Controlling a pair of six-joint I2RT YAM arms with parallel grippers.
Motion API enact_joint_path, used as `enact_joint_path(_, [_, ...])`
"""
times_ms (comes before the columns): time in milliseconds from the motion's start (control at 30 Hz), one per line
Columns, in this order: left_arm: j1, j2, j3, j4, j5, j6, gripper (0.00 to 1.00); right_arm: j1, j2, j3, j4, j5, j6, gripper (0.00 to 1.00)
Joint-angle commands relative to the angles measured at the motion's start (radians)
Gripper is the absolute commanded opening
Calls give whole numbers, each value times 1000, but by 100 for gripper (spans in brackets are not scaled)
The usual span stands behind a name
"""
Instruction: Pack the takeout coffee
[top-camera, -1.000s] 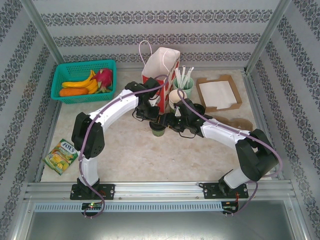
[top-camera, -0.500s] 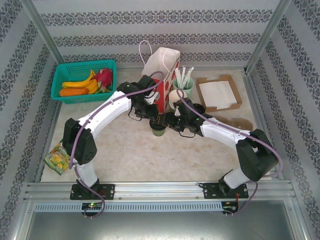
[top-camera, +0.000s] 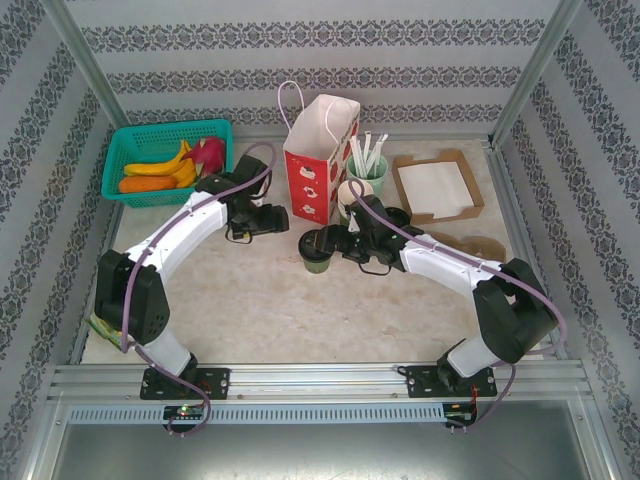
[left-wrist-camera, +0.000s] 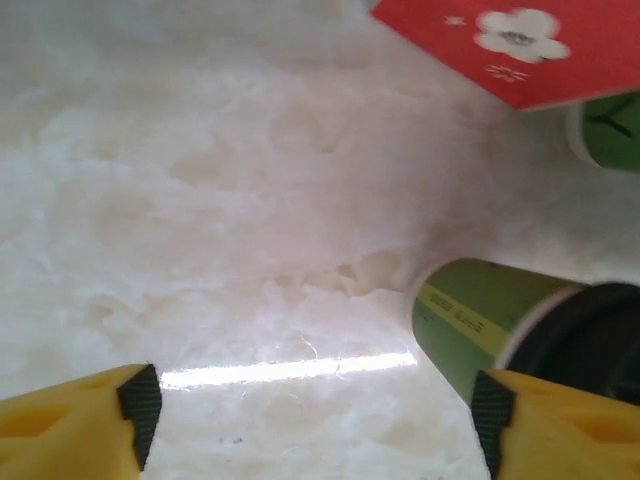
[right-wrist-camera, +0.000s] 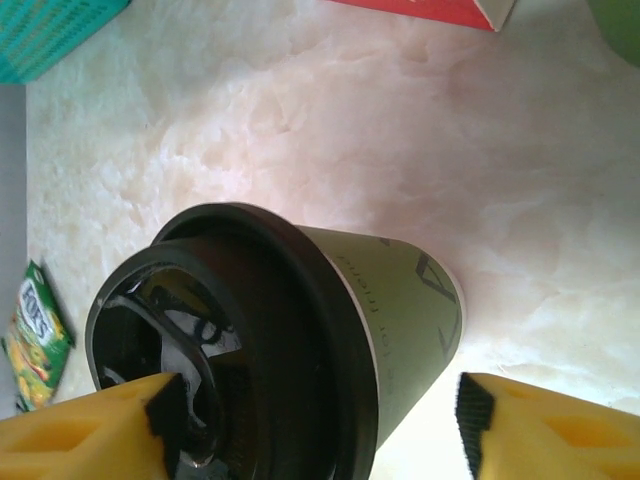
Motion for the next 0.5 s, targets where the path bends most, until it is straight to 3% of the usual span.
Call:
enact_joint_path(0, [1,-1,-28,36,-51,-46,92,17,-40,33,-10,34,-56,80])
enact_joint_path(67, [1,17,-39,40,-50,-56,100,23,-50,35,-4,47,-75,84])
enact_joint_path(167, [1,44,-48,47,-22,-68,100,33,-61,36,0,68,-104,88])
enact_joint_path(200, [1,52,-51,55,-7,-72,100,36,-62,37,-2,73,-115,97])
enact_joint_path(233, [0,58,-54,66,12,-74,100,39,-59,39,-5,76,-130,98])
enact_joint_path(467, [0,95,-61,97,105,-87,100,73,-5,92,-62,137,-213,98])
